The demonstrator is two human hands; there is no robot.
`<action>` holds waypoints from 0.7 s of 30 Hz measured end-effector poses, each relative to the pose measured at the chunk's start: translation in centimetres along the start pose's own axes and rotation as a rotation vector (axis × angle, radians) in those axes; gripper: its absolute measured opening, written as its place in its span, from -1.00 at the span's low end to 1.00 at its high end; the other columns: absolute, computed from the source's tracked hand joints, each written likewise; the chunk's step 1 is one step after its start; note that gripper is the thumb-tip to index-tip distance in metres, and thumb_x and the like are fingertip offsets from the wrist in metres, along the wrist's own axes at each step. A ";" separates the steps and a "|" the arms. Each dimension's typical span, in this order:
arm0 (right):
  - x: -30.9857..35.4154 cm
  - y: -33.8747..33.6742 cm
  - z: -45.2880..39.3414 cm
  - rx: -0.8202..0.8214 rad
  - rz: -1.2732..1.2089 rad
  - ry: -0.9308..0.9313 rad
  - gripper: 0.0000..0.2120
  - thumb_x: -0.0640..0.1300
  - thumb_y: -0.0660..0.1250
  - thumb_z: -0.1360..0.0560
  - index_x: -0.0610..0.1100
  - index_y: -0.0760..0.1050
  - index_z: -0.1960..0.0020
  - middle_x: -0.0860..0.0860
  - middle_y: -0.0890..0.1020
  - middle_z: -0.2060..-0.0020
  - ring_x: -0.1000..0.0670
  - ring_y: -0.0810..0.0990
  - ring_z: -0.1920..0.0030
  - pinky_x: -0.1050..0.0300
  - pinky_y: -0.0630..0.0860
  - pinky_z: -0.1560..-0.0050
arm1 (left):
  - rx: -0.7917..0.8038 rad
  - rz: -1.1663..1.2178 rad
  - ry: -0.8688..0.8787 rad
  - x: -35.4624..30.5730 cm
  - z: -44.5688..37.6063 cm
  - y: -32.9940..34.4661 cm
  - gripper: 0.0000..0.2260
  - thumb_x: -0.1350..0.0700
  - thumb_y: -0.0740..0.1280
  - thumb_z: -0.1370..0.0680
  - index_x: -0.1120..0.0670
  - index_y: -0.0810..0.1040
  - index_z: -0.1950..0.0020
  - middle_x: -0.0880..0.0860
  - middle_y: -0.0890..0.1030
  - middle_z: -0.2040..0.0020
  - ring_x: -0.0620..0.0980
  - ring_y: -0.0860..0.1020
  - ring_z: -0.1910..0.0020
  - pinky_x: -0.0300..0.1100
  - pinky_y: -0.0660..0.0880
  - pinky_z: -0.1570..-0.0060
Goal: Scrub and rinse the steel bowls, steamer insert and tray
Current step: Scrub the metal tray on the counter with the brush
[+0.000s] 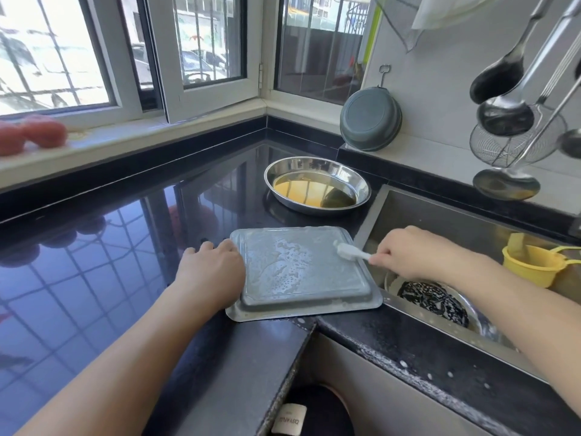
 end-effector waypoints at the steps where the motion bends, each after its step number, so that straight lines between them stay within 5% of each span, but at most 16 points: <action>1: -0.4 -0.1 0.2 -0.016 -0.008 0.023 -0.51 0.17 0.22 -0.63 -0.09 0.48 0.36 0.01 0.53 0.39 -0.05 0.44 0.39 0.08 0.40 0.32 | 0.000 -0.009 0.000 0.0 0.0 0.0 -0.65 0.26 0.14 -0.59 0.10 0.41 -0.36 0.02 0.43 -0.31 0.09 0.45 -0.23 -0.07 0.32 -0.03; 12: -1.4 2.0 2.3 -0.005 -0.019 -0.025 -0.48 0.20 0.22 -0.62 -0.09 0.38 0.40 0.03 0.42 0.47 -0.04 0.34 0.41 0.08 0.33 0.35 | 0.017 -0.023 0.010 -0.1 0.2 -0.2 -0.66 0.25 0.14 -0.60 0.10 0.40 -0.37 0.02 0.41 -0.30 0.09 0.44 -0.24 -0.06 0.35 -0.04; 21: -2.2 3.7 4.2 0.045 -0.079 -0.061 -0.56 0.28 0.20 -0.57 -0.03 0.50 0.27 0.00 0.46 0.48 0.00 0.38 0.41 0.05 0.41 0.31 | 0.015 -0.052 0.023 -0.3 0.4 -0.1 -0.65 0.25 0.14 -0.61 0.12 0.40 -0.39 0.05 0.41 -0.31 0.12 0.44 -0.26 -0.01 0.41 -0.18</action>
Point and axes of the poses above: each hand's wrist, its own z-axis away from the middle knuckle, its own y-axis out of the palm, x = y × z, the point moved 2 cm from there along -z, towards the middle knuckle
